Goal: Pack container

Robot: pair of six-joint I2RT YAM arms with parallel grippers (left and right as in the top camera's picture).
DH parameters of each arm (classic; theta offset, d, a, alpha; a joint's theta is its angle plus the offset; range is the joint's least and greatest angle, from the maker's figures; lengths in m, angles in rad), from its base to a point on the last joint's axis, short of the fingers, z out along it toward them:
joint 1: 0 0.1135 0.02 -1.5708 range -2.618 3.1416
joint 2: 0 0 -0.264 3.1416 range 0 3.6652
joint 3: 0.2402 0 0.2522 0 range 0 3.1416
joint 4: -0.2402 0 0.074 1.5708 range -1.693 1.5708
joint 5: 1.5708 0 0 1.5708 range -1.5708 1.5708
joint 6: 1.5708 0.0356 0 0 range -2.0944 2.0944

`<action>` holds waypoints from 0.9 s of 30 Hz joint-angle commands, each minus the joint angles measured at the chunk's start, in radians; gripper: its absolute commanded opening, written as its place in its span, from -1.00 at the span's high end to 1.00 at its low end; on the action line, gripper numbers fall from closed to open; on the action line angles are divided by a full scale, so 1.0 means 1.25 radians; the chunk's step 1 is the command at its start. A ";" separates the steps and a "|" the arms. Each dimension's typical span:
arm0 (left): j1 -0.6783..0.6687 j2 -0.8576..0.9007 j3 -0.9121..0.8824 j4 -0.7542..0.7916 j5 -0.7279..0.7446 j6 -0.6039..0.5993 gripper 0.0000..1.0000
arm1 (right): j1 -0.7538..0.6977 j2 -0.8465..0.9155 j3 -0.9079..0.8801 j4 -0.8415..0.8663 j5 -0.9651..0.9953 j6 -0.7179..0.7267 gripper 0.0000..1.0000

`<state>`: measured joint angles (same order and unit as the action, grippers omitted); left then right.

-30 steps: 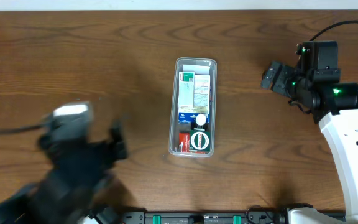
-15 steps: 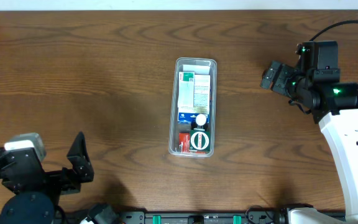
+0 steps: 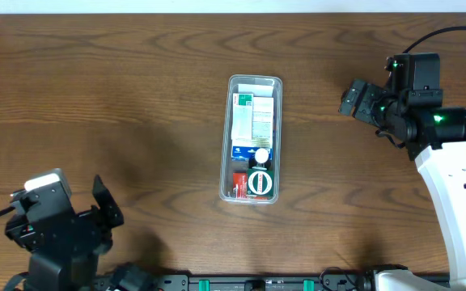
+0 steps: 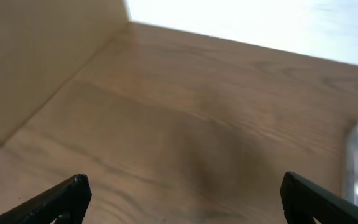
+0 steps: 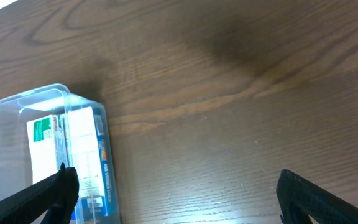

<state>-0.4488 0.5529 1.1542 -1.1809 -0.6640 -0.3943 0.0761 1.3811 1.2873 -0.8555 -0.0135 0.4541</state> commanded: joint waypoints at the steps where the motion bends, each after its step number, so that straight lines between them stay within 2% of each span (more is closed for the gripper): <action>1: 0.095 -0.043 -0.066 0.067 0.102 0.056 -0.96 | -0.003 0.000 0.005 -0.001 0.005 -0.009 -0.98; 6: 0.218 -0.117 -0.203 0.228 0.277 0.157 -0.96 | -0.003 0.000 0.005 -0.001 0.005 -0.009 -0.99; 11: 0.281 -0.189 -0.332 0.331 0.401 0.220 -0.96 | -0.003 0.000 0.005 -0.001 0.005 -0.009 -0.98; 23: 0.328 -0.351 -0.596 0.468 0.463 0.219 -0.96 | -0.003 0.000 0.005 -0.001 0.005 -0.009 -0.99; 27: 0.329 -0.399 -0.651 0.475 0.463 0.219 -0.96 | -0.003 0.000 0.005 -0.001 0.005 -0.008 -0.99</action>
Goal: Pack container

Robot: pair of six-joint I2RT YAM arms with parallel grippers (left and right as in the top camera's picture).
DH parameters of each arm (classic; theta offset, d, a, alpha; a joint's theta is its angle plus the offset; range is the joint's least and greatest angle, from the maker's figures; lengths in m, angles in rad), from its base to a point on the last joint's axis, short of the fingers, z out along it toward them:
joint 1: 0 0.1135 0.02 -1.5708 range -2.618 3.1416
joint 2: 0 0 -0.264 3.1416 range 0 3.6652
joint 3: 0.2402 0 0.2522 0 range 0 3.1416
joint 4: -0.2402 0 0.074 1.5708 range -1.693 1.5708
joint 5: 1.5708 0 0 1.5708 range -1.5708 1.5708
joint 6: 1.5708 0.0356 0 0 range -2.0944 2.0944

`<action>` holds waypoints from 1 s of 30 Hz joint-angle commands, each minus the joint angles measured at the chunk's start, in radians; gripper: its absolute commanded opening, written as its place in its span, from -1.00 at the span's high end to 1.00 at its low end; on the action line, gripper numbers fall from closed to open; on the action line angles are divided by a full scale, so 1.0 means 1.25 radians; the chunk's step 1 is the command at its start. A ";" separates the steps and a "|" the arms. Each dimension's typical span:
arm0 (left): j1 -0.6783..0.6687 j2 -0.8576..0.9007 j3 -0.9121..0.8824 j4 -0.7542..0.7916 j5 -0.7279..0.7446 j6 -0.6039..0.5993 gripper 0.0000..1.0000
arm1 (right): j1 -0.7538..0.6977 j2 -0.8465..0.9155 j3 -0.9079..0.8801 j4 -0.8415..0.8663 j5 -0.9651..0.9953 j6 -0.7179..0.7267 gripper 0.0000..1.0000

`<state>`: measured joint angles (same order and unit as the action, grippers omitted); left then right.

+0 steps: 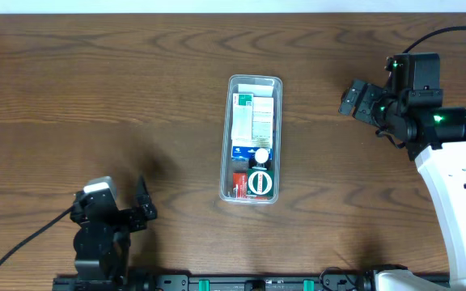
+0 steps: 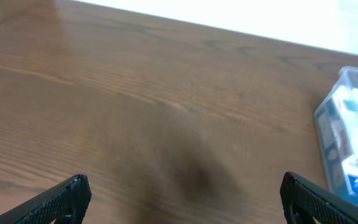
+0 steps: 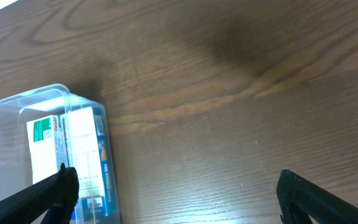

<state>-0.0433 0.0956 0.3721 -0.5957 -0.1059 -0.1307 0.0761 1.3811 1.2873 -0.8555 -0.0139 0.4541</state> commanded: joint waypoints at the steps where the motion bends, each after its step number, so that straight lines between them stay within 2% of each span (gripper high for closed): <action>1: 0.005 -0.045 -0.036 0.006 0.016 0.009 -0.96 | -0.003 0.000 0.005 -0.001 0.005 -0.008 -0.99; 20: 0.005 -0.075 -0.172 0.006 0.013 0.020 -0.96 | -0.003 0.000 0.005 -0.001 0.005 -0.009 -0.99; 30: 0.004 -0.074 -0.175 0.008 0.013 0.020 -0.96 | -0.003 0.000 0.005 -0.001 0.005 -0.008 -0.99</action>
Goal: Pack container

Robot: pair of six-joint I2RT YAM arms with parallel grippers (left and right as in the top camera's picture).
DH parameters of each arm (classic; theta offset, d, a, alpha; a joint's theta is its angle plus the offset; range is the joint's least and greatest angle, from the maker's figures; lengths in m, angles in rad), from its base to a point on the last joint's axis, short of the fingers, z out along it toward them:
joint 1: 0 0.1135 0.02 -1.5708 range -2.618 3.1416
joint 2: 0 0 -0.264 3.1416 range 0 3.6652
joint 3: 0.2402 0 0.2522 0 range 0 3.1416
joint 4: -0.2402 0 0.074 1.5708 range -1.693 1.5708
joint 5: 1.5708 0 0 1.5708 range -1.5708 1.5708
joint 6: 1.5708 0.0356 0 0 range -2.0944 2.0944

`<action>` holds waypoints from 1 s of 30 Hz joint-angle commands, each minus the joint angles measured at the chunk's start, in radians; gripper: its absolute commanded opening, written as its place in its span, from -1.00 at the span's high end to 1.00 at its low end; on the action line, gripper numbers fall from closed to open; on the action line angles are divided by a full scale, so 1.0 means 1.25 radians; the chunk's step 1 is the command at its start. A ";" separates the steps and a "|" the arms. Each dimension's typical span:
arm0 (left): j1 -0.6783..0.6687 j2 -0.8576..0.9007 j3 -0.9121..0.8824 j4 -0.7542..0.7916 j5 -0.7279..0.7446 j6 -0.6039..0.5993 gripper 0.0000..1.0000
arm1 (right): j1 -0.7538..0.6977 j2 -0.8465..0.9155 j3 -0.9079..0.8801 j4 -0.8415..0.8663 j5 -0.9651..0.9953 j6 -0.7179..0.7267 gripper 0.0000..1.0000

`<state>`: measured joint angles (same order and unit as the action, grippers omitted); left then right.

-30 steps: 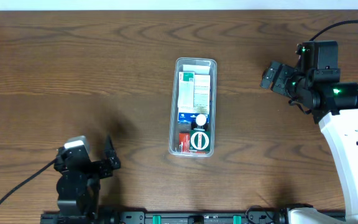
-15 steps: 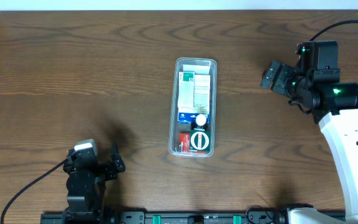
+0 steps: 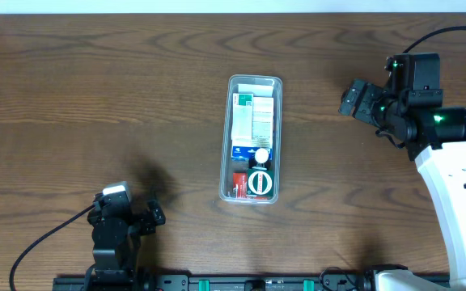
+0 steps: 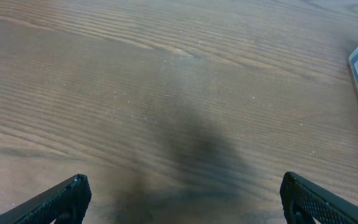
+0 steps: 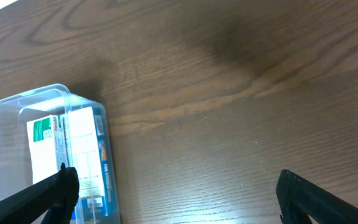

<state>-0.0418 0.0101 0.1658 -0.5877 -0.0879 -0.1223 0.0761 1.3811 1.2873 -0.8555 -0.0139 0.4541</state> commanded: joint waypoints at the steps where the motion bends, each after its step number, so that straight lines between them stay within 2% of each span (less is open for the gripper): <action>1: 0.003 -0.005 -0.010 0.002 -0.001 0.014 -0.96 | -0.003 0.000 0.005 -0.001 0.005 -0.009 -0.98; 20: 0.003 -0.005 -0.010 0.002 -0.001 0.014 -0.96 | -0.002 -0.005 0.004 -0.001 0.005 -0.008 -0.99; 22: 0.003 -0.005 -0.010 0.002 -0.001 0.014 -0.96 | -0.002 -0.033 0.000 0.000 0.007 -0.009 -0.98; 26: 0.003 -0.005 -0.010 0.002 -0.001 0.014 -0.96 | -0.002 -0.146 -0.043 0.031 0.125 -0.040 -0.98; 30: 0.003 -0.005 -0.010 0.002 -0.001 0.014 -0.96 | -0.002 -0.287 -0.160 0.147 0.143 -0.158 -0.99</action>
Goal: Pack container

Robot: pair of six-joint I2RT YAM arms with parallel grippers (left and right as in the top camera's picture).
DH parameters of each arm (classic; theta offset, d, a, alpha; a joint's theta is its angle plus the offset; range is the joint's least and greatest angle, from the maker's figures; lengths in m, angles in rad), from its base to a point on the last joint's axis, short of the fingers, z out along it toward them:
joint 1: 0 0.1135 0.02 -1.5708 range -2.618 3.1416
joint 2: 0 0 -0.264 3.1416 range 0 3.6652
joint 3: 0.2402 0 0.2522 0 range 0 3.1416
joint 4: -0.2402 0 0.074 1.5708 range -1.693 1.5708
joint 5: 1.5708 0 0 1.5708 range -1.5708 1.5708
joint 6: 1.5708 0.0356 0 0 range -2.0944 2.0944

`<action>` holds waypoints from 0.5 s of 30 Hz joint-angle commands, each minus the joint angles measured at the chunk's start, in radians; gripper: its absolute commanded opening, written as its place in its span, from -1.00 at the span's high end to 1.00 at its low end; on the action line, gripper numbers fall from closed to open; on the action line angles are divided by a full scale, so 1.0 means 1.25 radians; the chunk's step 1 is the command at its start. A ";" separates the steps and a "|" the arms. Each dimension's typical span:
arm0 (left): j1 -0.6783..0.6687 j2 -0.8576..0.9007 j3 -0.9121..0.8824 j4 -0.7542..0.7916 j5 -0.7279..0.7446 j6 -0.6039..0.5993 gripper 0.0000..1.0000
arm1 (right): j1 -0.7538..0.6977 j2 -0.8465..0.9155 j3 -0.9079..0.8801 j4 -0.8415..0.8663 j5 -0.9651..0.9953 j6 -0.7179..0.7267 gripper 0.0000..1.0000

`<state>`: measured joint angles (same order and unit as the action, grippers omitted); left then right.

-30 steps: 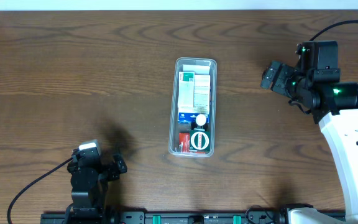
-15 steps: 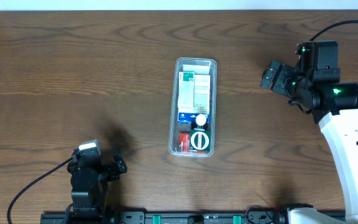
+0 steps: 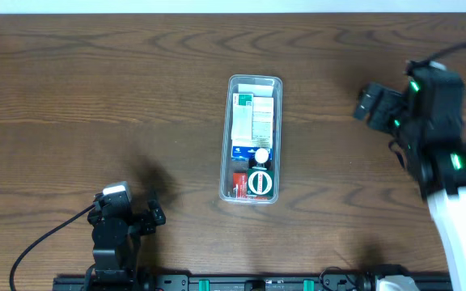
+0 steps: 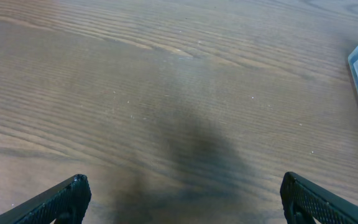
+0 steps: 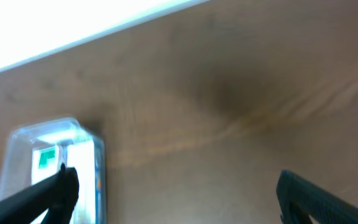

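A clear plastic container (image 3: 252,137) stands mid-table, packed with white and green boxes, a blue box, a small white cap and a round green-lidded item. Its corner shows at the right edge of the left wrist view and blurred at the lower left of the right wrist view (image 5: 48,158). My left gripper (image 3: 128,220) sits low at the front left, open over bare wood (image 4: 182,199). My right gripper (image 3: 372,105) is far right of the container, open, nothing between its fingers (image 5: 179,196).
The brown wooden table (image 3: 95,97) spreads on both sides of the container. A black rail (image 3: 257,283) runs along the front edge. A pale strip borders the table's far edge (image 5: 73,25).
My right arm has shifted to the right and a little nearer the front; its wrist view is now blurred and shows the table's far edge. The left arm and the container are unchanged.
My left arm stood at the far front left corner, then sat closer to the middle of the front edge, then lower still by the rail, where it stays. My right arm held still at the right through those moments and has now moved. The container stayed packed throughout.
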<state>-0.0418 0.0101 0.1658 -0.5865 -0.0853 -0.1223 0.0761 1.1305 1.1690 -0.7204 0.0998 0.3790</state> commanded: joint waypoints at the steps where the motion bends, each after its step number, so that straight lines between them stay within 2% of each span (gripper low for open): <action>1: 0.003 -0.005 -0.010 0.001 -0.003 0.014 -0.96 | -0.002 -0.129 -0.109 0.070 0.052 -0.121 -0.99; 15: 0.003 -0.005 -0.010 0.001 -0.003 0.014 -0.96 | -0.003 -0.651 -0.657 0.294 0.043 -0.134 -0.98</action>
<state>-0.0418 0.0101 0.1658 -0.5861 -0.0849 -0.1223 0.0761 0.4274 0.4236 -0.3702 0.1505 0.2317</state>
